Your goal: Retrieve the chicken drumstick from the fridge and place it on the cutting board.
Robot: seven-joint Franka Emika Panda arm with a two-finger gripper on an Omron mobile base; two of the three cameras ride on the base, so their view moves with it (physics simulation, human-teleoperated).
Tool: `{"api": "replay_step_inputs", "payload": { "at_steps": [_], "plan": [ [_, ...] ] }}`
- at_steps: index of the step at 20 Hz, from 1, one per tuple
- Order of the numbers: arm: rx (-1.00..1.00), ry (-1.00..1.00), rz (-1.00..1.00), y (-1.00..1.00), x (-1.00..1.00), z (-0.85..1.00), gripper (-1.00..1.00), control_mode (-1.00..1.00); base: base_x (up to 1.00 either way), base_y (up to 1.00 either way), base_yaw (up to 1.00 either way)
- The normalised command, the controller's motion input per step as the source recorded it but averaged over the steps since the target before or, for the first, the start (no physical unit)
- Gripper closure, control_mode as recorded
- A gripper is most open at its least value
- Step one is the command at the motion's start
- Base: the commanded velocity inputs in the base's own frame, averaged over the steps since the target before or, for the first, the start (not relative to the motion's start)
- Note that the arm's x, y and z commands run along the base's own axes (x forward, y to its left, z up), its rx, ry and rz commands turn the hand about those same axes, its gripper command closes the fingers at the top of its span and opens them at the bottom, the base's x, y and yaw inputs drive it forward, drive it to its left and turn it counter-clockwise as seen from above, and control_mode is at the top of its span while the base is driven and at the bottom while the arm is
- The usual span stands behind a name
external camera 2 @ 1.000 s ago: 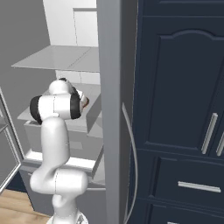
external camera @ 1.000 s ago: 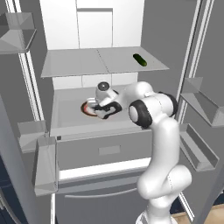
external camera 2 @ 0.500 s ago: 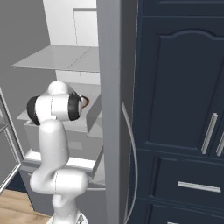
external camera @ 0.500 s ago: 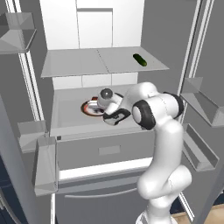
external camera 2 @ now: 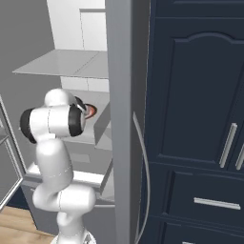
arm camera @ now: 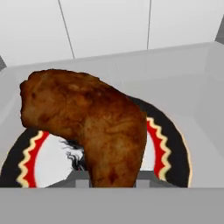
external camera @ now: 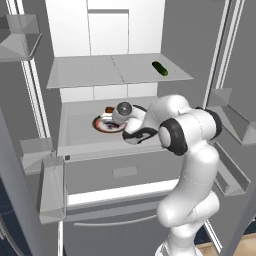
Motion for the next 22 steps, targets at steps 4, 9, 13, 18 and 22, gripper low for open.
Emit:
{"api": "replay_step_inputs", "payload": {
  "at_steps": [4, 9, 13, 18, 22],
  "plan": [
    [0.00, -0.01, 0.00, -0.01, -0.56, 0.48, 1.00, -1.00, 0.00, 0.00, 0.00],
    [0.00, 0.01, 0.00, 0.00, -0.58, 0.49, 1.00, -1.00, 0.00, 0.00, 0.00],
    [0.00, 0.01, -0.01, 0.00, -0.67, 0.37, 1.00, -1.00, 0.00, 0.00, 0.00],
    [0.00, 0.04, -0.01, -0.01, -0.73, 0.48, 1.00, -1.00, 0.00, 0.00, 0.00],
    [0.00, 0.06, -0.02, -0.07, -0.80, 0.48, 1.00, -1.00, 0.00, 0.00, 0.00]
  ]
}}
